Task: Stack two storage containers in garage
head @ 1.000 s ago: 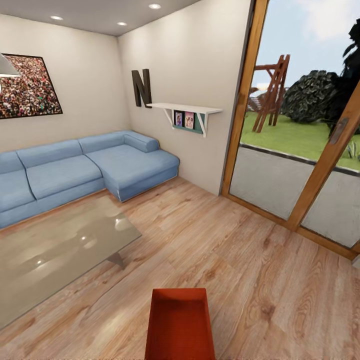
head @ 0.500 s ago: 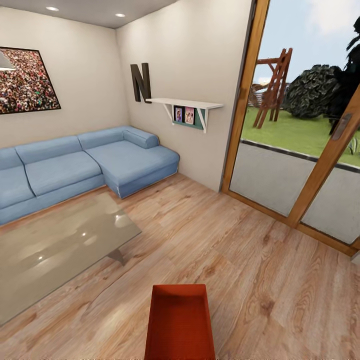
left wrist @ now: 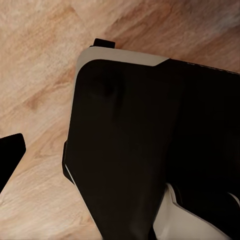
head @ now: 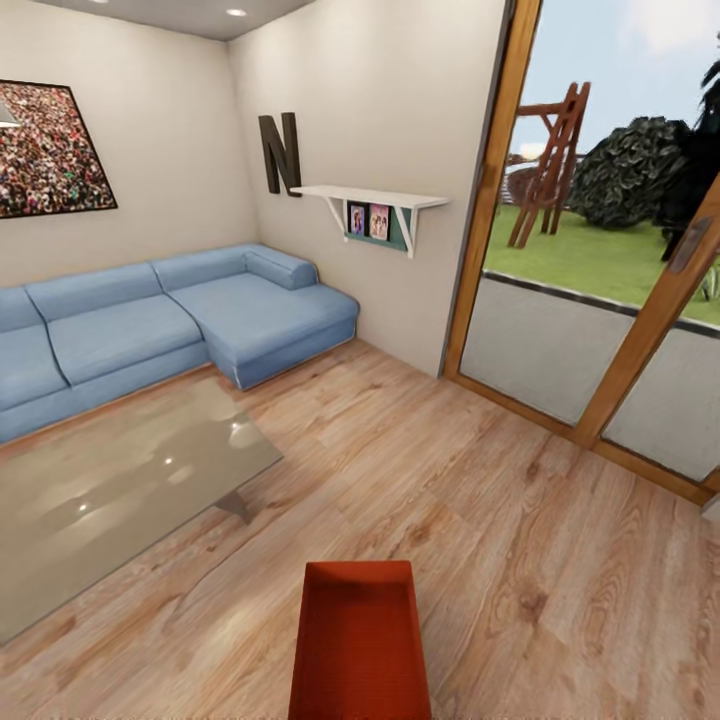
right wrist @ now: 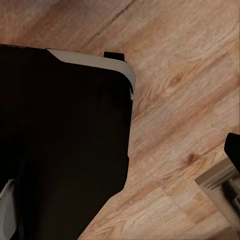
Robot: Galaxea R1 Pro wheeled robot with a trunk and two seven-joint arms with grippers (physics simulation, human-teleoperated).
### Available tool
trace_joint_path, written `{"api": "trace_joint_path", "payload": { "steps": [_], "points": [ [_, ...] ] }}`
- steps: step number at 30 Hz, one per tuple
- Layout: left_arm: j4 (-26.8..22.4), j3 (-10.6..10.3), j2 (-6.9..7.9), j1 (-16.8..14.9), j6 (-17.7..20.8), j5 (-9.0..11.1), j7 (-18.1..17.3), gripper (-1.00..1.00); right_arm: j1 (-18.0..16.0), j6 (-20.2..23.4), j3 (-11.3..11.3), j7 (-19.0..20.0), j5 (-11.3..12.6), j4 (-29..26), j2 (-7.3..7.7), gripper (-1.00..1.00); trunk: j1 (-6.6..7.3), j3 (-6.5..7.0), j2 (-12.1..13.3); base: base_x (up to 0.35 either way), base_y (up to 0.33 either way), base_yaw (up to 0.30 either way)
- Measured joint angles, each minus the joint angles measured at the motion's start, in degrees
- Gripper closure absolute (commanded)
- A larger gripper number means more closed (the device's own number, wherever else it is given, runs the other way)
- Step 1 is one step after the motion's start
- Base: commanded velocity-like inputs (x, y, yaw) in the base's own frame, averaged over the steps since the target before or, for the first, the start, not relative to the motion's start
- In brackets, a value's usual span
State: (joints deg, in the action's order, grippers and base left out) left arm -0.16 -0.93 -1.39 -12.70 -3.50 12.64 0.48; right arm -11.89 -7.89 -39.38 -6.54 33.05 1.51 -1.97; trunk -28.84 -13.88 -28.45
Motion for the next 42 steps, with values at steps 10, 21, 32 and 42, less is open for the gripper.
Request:
{"api": "trace_joint_path", "payload": {
  "steps": [10, 21, 32, 42],
  "points": [
    [0.01, 0.0, 0.0, 0.0, 0.02, 0.01, 0.0, -1.0, 0.0, 0.07, 0.02, 0.01, -0.06, 0.0, 0.0, -1.0, 0.0, -0.93, 0.0, 0.0, 0.0, 0.0],
    [0.02, 0.0, 0.0, 0.0, 0.0, 0.0, 0.0, -1.0, 0.0, 0.07, 0.02, 0.0, -0.07, 0.0, 0.0, -1.0, 0.0, -1.95, 0.0, 0.0, 0.0, 0.0],
    [0.02, 0.0, 0.0, 0.0, 0.01, 0.0, 0.0, -1.0, 0.0, 0.09, 0.0, 0.01, -0.07, 0.02, 0.0, -1.0, 0.0, -2.98, -0.01, 0.0, 0.0, 0.0],
    [0.01, 0.0, 0.0, 0.0, 0.05, 0.02, 0.0, -1.0, 0.0, 0.11, 0.01, 0.0, -0.07, 0.02, 0.0, -1.0, 0.0, -3.9, -0.01, 0.0, 0.0, 0.0]
  ]
}}
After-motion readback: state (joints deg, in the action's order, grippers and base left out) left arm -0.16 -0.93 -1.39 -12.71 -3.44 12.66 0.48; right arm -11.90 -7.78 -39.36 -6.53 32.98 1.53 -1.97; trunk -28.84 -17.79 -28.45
